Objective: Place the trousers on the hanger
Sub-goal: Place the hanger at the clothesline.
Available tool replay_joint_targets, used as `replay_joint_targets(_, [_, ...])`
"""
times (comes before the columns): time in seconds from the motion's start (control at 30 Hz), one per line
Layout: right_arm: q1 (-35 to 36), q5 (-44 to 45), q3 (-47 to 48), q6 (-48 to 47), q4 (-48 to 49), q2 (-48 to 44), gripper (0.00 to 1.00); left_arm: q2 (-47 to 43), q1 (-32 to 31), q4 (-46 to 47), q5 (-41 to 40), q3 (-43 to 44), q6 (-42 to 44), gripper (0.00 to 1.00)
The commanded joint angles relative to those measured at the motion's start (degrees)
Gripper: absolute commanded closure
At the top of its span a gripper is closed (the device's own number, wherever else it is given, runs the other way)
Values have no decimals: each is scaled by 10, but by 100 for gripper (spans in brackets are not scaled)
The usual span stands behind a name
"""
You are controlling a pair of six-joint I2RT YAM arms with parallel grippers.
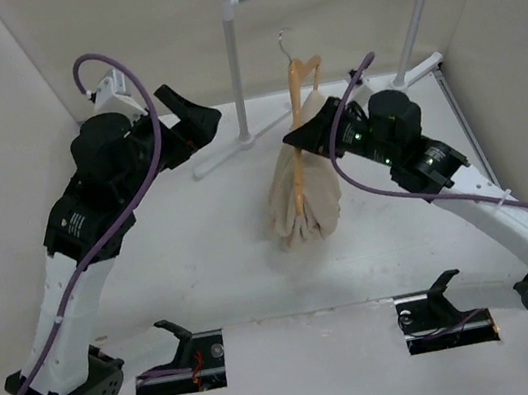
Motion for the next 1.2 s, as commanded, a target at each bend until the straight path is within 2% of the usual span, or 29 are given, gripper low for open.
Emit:
replay_joint_targets(0.0, [-64, -30, 86, -4, 84, -3, 90, -43, 38, 20, 16, -54, 4, 0])
replay_joint_targets(0.13, [-148, -70, 144, 8, 80, 38, 91, -90, 57, 32, 34, -170, -8, 0])
replay_joint_targets(0.3, [-233, -102, 237, 12, 65, 113, 91, -141, 45, 45, 34, -312, -41, 0])
replay_joint_targets(0.47, [-284, -120, 320, 5, 23, 178, 91, -187, 41, 58, 31, -405, -67, 0])
replay_joint_targets(0.8, [-363, -164, 399, -7, -10, 262, 93, -184, 51, 71, 30, -425, -79, 0])
replay_joint_targets(1.17, [-404, -199, 469, -13, -46, 336, 93, -166, 62, 70, 30, -415, -85, 0])
